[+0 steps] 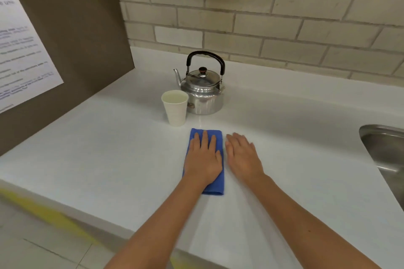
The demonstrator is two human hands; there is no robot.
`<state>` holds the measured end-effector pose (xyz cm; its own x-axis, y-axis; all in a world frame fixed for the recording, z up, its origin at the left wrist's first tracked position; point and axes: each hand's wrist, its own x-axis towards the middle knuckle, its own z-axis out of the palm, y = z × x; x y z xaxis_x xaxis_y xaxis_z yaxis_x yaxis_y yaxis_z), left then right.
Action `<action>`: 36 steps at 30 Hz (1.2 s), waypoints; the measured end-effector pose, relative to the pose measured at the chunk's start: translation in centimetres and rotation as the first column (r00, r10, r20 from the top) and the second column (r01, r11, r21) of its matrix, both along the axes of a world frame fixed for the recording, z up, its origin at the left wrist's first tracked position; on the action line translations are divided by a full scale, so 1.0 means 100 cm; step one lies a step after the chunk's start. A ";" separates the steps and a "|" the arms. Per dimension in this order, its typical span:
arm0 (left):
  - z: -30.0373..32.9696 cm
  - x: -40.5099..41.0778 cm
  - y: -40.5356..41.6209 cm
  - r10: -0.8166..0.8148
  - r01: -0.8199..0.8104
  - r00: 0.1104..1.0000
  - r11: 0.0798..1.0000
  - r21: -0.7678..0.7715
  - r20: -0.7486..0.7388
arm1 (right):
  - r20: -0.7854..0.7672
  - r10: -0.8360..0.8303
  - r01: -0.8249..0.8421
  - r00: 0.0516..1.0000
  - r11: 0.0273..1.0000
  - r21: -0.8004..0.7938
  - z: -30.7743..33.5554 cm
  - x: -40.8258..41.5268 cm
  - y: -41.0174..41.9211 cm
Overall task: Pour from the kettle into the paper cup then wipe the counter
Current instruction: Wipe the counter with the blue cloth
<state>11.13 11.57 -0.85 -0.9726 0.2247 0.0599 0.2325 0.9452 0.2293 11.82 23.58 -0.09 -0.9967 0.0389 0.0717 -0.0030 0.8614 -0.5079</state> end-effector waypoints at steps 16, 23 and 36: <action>0.000 -0.042 -0.175 0.356 -0.356 0.934 0.934 -0.014 0.021 | 0.055 0.060 -0.066 0.997 0.991 0.116 0.003 -0.012 -0.067; -0.011 -0.006 -0.244 0.201 -0.200 0.980 0.979 0.049 -0.013 | 0.037 0.003 -0.011 0.999 0.974 0.226 0.005 -0.037 -0.070; 0.005 -0.242 -0.203 0.061 -0.055 0.996 0.996 -0.076 0.072 | -0.037 -0.270 0.272 0.962 0.946 0.178 -0.002 -0.099 -0.055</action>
<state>-13.07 -8.73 -0.38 -0.9852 0.1690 -0.0276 0.1618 0.9716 0.1729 1.87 18.11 -0.27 -0.9493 0.2925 0.1148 0.2379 0.9077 -0.3457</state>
